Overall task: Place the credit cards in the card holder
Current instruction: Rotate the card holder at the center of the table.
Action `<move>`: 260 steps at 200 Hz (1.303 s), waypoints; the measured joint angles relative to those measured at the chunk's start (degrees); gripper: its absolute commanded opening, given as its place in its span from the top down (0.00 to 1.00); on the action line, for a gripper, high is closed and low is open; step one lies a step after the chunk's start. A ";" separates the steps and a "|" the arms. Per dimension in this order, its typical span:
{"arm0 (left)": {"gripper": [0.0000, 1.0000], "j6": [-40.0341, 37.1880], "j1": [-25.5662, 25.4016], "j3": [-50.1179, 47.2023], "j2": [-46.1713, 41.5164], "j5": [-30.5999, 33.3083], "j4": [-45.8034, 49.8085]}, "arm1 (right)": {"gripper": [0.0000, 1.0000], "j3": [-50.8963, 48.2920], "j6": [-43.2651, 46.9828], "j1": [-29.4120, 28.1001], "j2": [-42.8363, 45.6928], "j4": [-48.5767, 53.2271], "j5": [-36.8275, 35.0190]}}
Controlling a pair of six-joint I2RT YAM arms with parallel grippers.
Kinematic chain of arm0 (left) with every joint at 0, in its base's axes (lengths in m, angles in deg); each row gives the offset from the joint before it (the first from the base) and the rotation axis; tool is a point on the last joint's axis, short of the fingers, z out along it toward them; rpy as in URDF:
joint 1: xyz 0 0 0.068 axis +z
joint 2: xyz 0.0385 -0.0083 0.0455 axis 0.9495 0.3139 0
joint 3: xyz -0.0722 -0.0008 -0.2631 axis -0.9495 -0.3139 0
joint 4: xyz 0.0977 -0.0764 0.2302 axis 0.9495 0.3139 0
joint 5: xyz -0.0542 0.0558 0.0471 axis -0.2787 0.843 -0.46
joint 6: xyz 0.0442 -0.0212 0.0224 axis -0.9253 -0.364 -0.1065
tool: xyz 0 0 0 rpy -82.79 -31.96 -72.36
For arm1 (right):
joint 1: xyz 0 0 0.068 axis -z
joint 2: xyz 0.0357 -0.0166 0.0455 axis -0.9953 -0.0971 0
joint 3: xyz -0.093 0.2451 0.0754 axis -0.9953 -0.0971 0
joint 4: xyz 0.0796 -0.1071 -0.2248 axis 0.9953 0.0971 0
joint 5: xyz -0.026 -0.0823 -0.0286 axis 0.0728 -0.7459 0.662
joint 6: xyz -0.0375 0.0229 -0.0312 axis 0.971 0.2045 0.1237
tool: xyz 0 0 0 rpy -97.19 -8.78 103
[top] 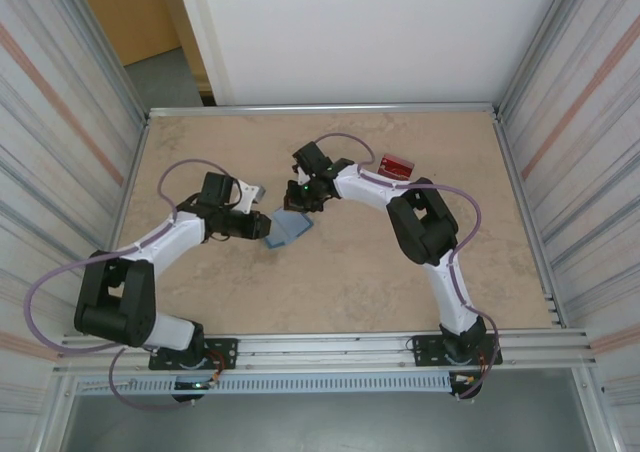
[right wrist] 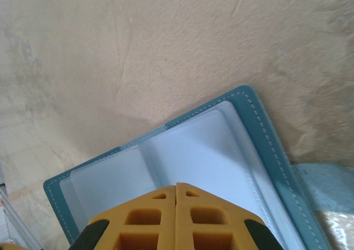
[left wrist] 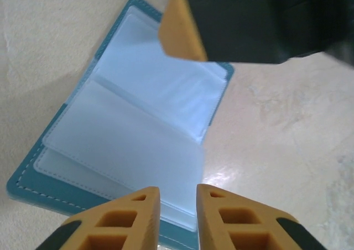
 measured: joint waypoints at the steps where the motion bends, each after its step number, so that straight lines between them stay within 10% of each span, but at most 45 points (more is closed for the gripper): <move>1: 0.78 0.02 0.00 -0.04 0.07 0.04 -0.04 | 1.00 0.00 0.00 0.00 -0.02 0.00 0.02; 157: 0.81 1.95 -5.55 7.26 14.64 0.44 0.59 | 1.00 -30.16 -0.17 -0.15 16.83 -7.02 -5.60; 260: 0.82 5.79 -10.03 10.58 10.67 -12.55 3.30 | 1.00 -32.63 -1.86 -2.67 19.34 -6.86 -10.36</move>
